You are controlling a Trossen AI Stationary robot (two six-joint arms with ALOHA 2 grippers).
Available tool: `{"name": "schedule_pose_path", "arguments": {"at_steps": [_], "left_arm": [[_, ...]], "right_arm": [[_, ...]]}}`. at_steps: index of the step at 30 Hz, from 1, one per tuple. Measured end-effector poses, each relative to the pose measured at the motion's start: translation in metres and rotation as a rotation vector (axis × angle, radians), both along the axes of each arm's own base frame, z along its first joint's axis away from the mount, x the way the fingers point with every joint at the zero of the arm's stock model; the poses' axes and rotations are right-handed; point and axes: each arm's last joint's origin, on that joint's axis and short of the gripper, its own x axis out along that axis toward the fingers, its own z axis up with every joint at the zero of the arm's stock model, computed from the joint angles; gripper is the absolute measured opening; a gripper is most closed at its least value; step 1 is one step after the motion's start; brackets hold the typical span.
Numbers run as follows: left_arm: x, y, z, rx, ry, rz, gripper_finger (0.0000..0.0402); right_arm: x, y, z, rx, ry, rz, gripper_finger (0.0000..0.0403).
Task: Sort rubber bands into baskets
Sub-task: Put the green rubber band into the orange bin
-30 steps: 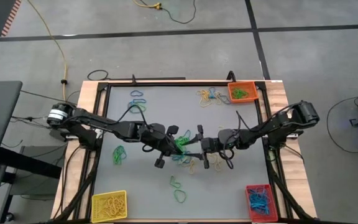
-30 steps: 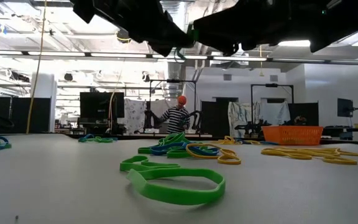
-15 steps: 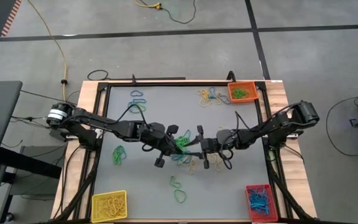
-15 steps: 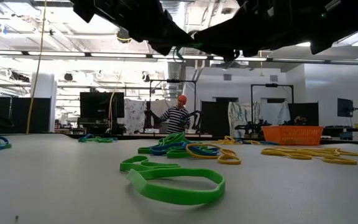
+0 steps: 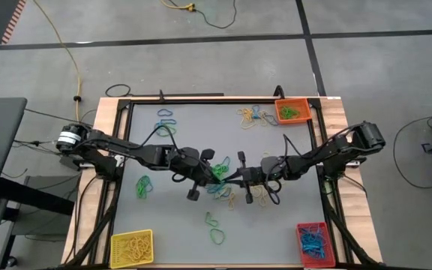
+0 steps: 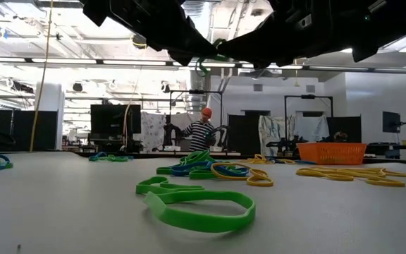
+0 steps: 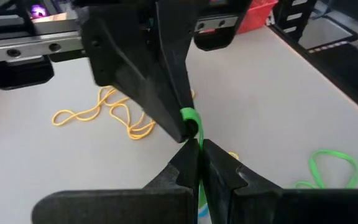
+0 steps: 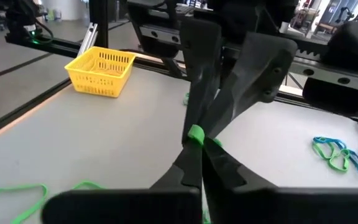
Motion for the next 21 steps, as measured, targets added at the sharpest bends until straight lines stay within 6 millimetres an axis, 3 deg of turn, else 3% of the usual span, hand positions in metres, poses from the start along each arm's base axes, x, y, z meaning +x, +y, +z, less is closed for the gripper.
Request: {"name": "schedule_pose_path", "arguments": {"at_steps": [8, 21], "left_arm": [[0.000, 0.002, -0.001, 0.057, 0.003, 0.069, 0.0012], [-0.003, 0.008, -0.005, 0.187, 0.051, 0.203, 0.0172]], "right_arm": [[0.000, -0.002, -0.003, -0.025, 0.025, -0.071, 0.0017], [-0.012, -0.037, -0.003, -0.039, 0.183, -0.417, 0.0017]]}}
